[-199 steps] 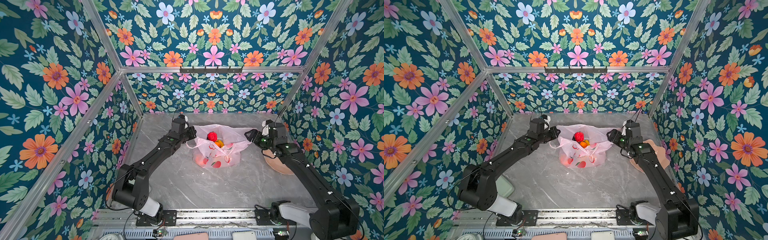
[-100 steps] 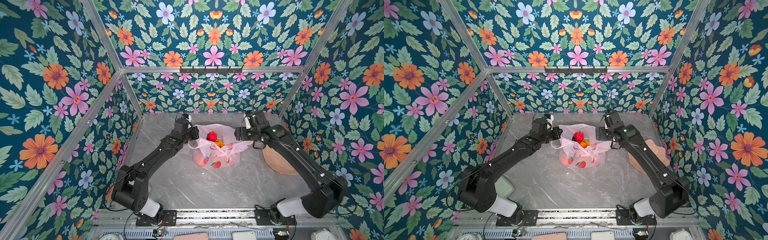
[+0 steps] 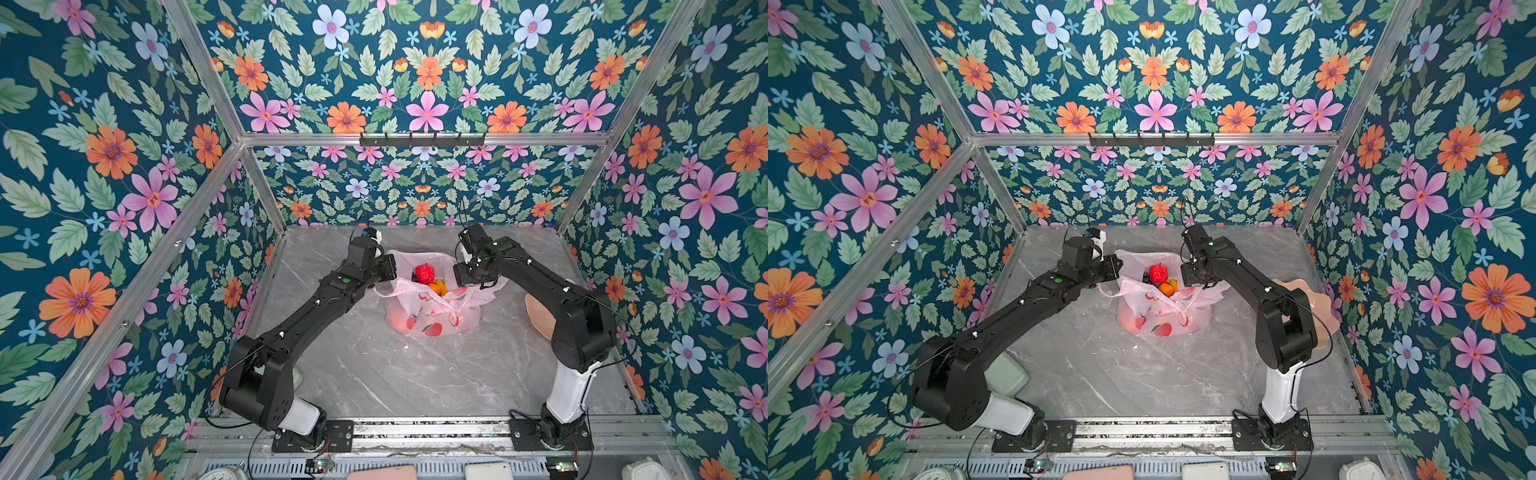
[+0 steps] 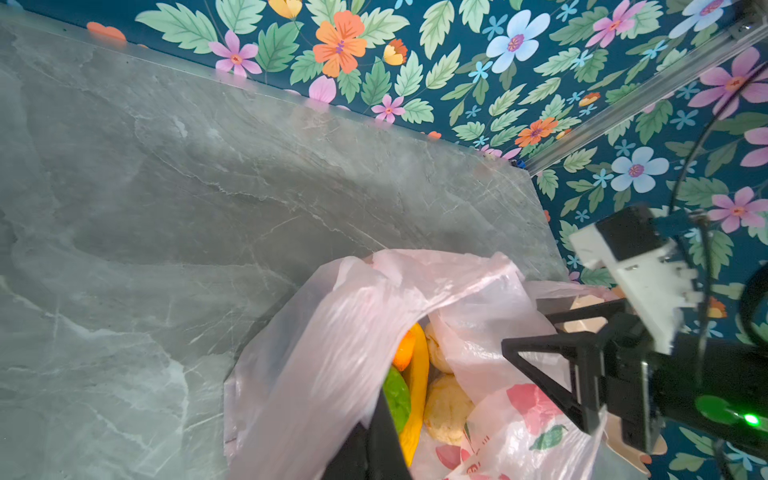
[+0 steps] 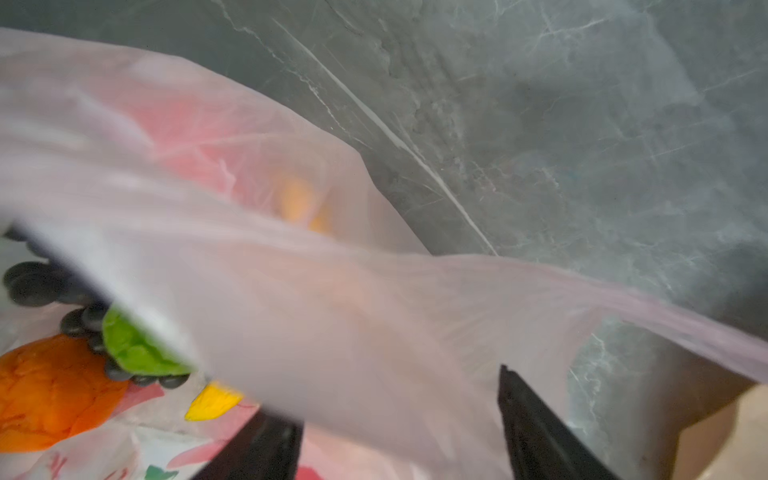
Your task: Take the fake fruits out of the plastic bag
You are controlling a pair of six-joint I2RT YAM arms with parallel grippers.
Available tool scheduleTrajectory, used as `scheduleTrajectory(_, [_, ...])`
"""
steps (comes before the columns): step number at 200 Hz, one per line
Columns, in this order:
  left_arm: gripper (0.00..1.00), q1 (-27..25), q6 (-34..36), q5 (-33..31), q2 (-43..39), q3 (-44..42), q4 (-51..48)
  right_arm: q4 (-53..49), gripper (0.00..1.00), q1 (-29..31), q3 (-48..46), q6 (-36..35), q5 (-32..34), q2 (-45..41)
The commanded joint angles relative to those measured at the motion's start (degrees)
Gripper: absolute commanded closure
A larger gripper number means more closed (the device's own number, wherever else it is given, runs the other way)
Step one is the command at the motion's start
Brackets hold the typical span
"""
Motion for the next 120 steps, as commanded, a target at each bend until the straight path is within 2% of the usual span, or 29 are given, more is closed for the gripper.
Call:
scheduleTrajectory(1, [1.00,1.3,1.5,-2.1,-1.0,0.6,-2.6,-1.2,0.54,-1.4,1.3,1.8,1.7,0.3])
scheduleTrajectory(12, [1.00,3.2,1.5,-0.8,-2.5,-0.6,-1.7,0.2,0.69,-3.7,0.5,4.3,-1.3,-1.3])
scheduleTrajectory(28, [1.00,6.4,2.0,0.6,-4.3,-1.9,-0.4,4.8,0.88,-8.3,-2.9,9.7,-9.5,-5.0])
scheduleTrajectory(42, [1.00,8.6,3.3,0.8,-5.5,-2.1,0.2,9.2,0.94,-10.6,-6.3,12.8,-16.6,-7.8])
scheduleTrajectory(56, [1.00,9.6,4.4,0.8,-5.7,-1.4,1.3,10.9,1.00,-10.2,-7.6,13.2,-19.0,-9.6])
scheduleTrajectory(76, [1.00,9.7,6.3,0.2,-3.6,2.2,-0.9,13.7,1.00,-9.4,-9.3,15.7,-21.9,-12.2])
scheduleTrajectory(99, [1.00,9.7,8.9,-1.6,3.4,11.9,-12.9,15.7,1.00,-7.9,-11.4,17.4,-23.0,-15.9])
scheduleTrajectory(120, [0.81,9.6,9.2,-4.1,5.9,14.5,-19.3,16.4,1.00,-6.3,-13.3,17.9,-22.4,-18.1])
